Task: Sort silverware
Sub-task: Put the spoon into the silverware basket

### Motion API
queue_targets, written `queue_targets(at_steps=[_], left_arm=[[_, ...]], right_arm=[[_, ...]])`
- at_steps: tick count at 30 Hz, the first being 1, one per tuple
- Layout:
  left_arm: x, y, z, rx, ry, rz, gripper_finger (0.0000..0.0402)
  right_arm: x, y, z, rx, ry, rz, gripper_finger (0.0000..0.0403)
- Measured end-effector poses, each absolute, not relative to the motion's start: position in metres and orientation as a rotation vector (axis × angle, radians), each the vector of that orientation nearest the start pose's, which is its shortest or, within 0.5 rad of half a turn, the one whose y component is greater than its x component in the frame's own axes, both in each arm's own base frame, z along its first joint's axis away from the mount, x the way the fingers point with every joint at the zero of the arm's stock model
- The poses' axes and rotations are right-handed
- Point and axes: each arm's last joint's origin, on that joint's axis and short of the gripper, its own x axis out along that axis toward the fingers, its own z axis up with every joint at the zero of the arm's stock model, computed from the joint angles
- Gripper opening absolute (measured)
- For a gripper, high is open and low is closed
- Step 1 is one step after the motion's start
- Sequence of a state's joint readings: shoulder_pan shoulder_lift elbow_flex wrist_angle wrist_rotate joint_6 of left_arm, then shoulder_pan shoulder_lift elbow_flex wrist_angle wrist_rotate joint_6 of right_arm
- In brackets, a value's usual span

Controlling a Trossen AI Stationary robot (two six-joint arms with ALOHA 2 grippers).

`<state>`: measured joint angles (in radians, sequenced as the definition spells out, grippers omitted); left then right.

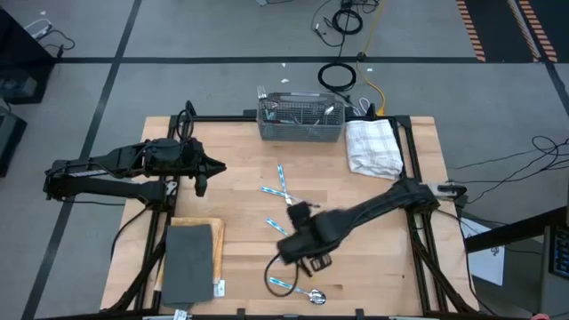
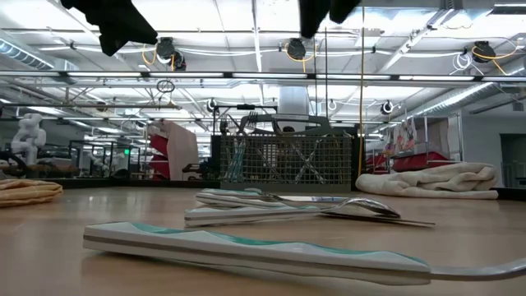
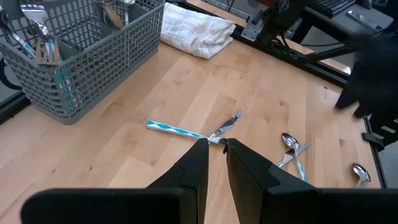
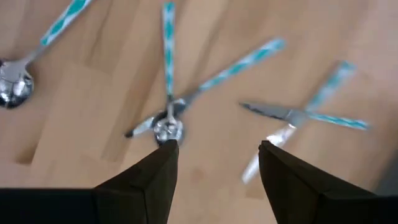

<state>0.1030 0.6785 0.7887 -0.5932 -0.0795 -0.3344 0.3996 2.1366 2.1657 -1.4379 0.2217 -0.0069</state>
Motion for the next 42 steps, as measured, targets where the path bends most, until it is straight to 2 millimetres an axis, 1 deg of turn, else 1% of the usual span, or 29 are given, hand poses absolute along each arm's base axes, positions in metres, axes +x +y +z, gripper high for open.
queue_targets(at_steps=[2, 7, 9, 11, 14, 18, 23, 27, 29, 30, 32, 34, 36, 37, 38, 40, 42], left_arm=[[0.136, 0.016, 0.311, -0.333, 0.449, 0.258, 0.0063], [0.136, 0.016, 0.311, -0.333, 0.449, 0.258, 0.0063], [0.136, 0.016, 0.311, -0.333, 0.450, 0.258, 0.0063], [0.136, 0.016, 0.311, -0.334, 0.451, 0.258, 0.0063], [0.136, 0.016, 0.310, -0.334, 0.457, 0.259, 0.0063], [0.134, 0.016, 0.307, -0.333, 0.493, 0.264, 0.0063], [0.132, 0.016, 0.304, -0.334, 0.535, 0.265, 0.0063], [0.131, 0.016, 0.302, -0.333, 0.555, 0.268, 0.0063], [0.131, 0.016, 0.302, -0.333, 0.556, 0.268, 0.0063], [0.131, 0.016, 0.302, -0.333, 0.556, 0.268, 0.0063], [0.131, 0.016, 0.302, -0.332, 0.556, 0.268, 0.0063], [0.131, 0.016, 0.302, -0.329, 0.557, 0.267, 0.0063], [0.131, 0.016, 0.302, -0.325, 0.557, 0.266, 0.0063], [0.131, 0.016, 0.302, -0.325, 0.557, 0.266, 0.0063], [0.131, 0.016, 0.302, -0.325, 0.557, 0.266, 0.0063], [0.131, 0.016, 0.302, -0.324, 0.557, 0.266, 0.0063], [0.131, 0.016, 0.302, -0.324, 0.557, 0.266, 0.0063]], right_arm=[[0.401, 0.165, 0.276, -0.448, 1.373, 0.208, 0.0208], [0.422, 0.176, 0.235, -0.426, 1.396, 0.296, 0.0208], [0.427, 0.177, 0.226, -0.431, 1.392, 0.309, 0.0208], [0.432, 0.175, 0.221, -0.423, 1.379, 0.306, 0.0208], [0.440, 0.175, 0.206, -0.415, 1.360, 0.304, 0.0208], [0.440, 0.171, 0.185, -0.390, 1.390, 0.310, 0.0208], [0.431, 0.167, 0.158, -0.382, 1.457, 0.304, 0.0208], [0.426, 0.166, 0.140, -0.336, 1.457, 0.290, 0.0207], [0.423, 0.164, 0.132, -0.310, 1.460, 0.271, 0.0201], [0.422, 0.164, 0.127, -0.296, 1.463, 0.261, 0.0192], [0.420, 0.163, 0.121, -0.276, 1.466, 0.244, 0.0157], [0.418, 0.164, 0.118, -0.273, 1.469, 0.243, 0.0103], [0.417, 0.165, 0.117, -0.270, 1.474, 0.250, 0.0040], [0.416, 0.167, 0.117, -0.272, 1.473, 0.253, 0.0021], [0.416, 0.168, 0.117, -0.274, 1.466, 0.246, 0.0014], [0.417, 0.168, 0.117, -0.253, 1.463, 0.225, 0.0013], [0.419, 0.169, 0.120, -0.243, 1.465, 0.214, 0.0006]])
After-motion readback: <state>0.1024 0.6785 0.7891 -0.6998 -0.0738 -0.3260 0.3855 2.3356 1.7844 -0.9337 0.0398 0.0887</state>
